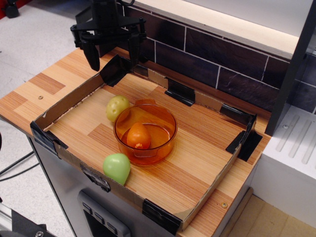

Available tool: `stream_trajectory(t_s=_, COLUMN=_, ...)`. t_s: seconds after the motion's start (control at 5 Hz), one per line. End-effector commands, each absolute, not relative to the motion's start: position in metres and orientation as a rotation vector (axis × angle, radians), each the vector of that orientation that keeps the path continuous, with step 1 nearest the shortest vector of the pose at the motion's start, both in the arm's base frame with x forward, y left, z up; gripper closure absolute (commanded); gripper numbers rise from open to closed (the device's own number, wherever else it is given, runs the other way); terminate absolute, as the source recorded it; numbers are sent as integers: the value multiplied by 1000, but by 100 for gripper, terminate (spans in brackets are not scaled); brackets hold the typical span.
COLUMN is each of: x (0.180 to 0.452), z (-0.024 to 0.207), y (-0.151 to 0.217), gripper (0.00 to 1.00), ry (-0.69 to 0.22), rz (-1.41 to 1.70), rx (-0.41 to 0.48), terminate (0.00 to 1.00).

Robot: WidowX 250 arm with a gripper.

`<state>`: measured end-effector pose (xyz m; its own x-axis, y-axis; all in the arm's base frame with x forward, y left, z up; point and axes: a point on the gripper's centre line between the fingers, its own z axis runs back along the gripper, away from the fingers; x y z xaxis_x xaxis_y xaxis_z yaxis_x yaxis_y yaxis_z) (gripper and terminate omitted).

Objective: Take carrot out of pot

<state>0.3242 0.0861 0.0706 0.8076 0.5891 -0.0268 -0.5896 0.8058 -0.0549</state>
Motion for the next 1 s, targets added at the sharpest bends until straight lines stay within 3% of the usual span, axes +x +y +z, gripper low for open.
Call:
stream_trajectory(t_s=0.0, x=294, z=96, y=46, gripper=0, ry=-9, rz=623, rx=-50, terminate=0)
stream_trajectory(t_s=0.2, x=276, z=87, y=25, gripper=0, ry=-30, rz=566, rx=-31, terminate=0)
stream_trajectory(t_s=0.8, x=268, z=60, y=6, gripper=0, ry=-133, rz=556, rx=30, terminate=0)
